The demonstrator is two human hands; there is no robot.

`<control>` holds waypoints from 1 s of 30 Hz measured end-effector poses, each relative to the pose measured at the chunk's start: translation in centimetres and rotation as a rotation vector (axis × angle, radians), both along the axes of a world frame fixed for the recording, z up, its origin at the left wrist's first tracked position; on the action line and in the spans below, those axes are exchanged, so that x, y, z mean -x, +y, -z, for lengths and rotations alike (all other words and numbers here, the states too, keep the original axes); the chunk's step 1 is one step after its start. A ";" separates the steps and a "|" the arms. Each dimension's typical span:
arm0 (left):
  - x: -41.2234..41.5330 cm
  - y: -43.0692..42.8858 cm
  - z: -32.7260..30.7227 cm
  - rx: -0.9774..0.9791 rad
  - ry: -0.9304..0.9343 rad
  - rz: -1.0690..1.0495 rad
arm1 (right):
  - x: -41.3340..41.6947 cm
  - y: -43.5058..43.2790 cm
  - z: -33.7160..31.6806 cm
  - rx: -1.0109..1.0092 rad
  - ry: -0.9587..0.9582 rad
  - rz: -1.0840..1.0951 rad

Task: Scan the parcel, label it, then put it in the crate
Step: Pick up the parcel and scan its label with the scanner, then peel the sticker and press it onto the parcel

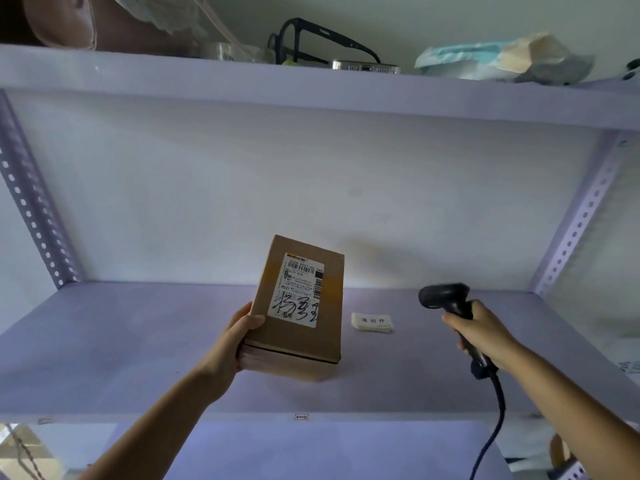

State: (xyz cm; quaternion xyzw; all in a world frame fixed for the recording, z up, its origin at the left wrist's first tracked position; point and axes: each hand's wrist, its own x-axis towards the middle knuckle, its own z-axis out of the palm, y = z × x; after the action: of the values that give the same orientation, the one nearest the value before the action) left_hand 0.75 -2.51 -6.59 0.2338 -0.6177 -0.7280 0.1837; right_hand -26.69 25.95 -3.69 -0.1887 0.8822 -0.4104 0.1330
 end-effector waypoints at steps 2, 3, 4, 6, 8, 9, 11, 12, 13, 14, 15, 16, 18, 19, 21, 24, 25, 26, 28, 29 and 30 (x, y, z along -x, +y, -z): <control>0.5 0.2 0.3 -0.052 -0.023 -0.021 | 1.5 0.2 1.1 -0.045 0.019 0.044; 0.7 0.3 0.5 -0.085 -0.032 -0.039 | 2.1 0.2 1.7 -0.061 0.033 0.060; 0.9 0.3 0.6 -0.118 -0.035 -0.062 | 2.6 0.2 2.2 -0.074 0.050 0.082; 1.2 0.4 1.0 -0.179 -0.028 -0.097 | 3.5 0.1 3.3 -0.103 0.093 0.131; 1.5 0.7 1.5 -0.238 -0.025 -0.120 | 4.4 0.0 4.4 -0.131 0.128 0.181; 1.6 0.8 1.8 -0.257 -0.021 -0.134 | 4.8 0.0 5.0 -0.143 0.144 0.202; 1.8 1.0 2.2 -0.269 -0.009 -0.142 | 5.4 0.1 5.8 -0.160 0.163 0.236; 1.9 1.2 2.2 -0.269 -0.010 -0.142 | 5.6 0.2 6.0 -0.170 0.166 0.246; 2.0 1.3 2.3 -0.272 -0.011 -0.142 | 5.8 0.2 6.2 -0.183 0.167 0.251; 2.0 1.3 2.2 -0.273 -0.013 -0.147 | 6.0 0.2 6.3 -0.196 0.162 0.251; 2.1 1.3 2.3 -0.274 -0.016 -0.147 | 6.2 0.1 6.3 -0.204 0.158 0.248; 2.2 1.3 2.2 -0.273 -0.020 -0.149 | 6.5 0.0 6.3 -0.209 0.156 0.245; 2.3 1.4 2.0 -0.266 -0.027 -0.143 | 7.0 0.0 6.6 -0.219 0.146 0.239; 2.4 1.4 2.0 -0.262 -0.033 -0.137 | 7.1 0.0 6.6 -0.228 0.135 0.239; 2.6 1.6 1.9 -0.237 -0.039 -0.129 | 7.0 0.0 6.4 -0.254 0.108 0.244; 2.6 1.8 1.8 -0.198 -0.028 -0.131 | 6.4 -0.2 5.9 -0.432 0.130 0.352; 2.7 1.8 1.9 -0.193 -0.021 -0.128 | 5.9 -0.5 5.5 -0.445 0.210 0.406; 2.8 1.9 1.8 -0.190 -0.018 -0.128 | 5.5 -0.8 5.0 -0.402 0.356 0.420; 2.9 1.9 1.9 -0.195 -0.022 -0.132 | 4.7 -2.4 4.1 -0.259 0.690 0.312; 3.0 1.9 2.0 -0.193 -0.029 -0.141 | 4.5 -3.5 4.0 -0.198 0.798 0.213; 3.0 2.0 2.1 -0.191 -0.035 -0.152 | 4.1 -4.8 3.9 -0.162 0.850 0.096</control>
State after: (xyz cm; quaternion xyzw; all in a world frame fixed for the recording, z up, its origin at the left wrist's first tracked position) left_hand -2.27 -0.53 -8.68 0.3093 -0.5293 -0.7631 0.2045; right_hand -30.77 21.17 -7.55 -0.2886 0.8957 -0.2314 -0.2466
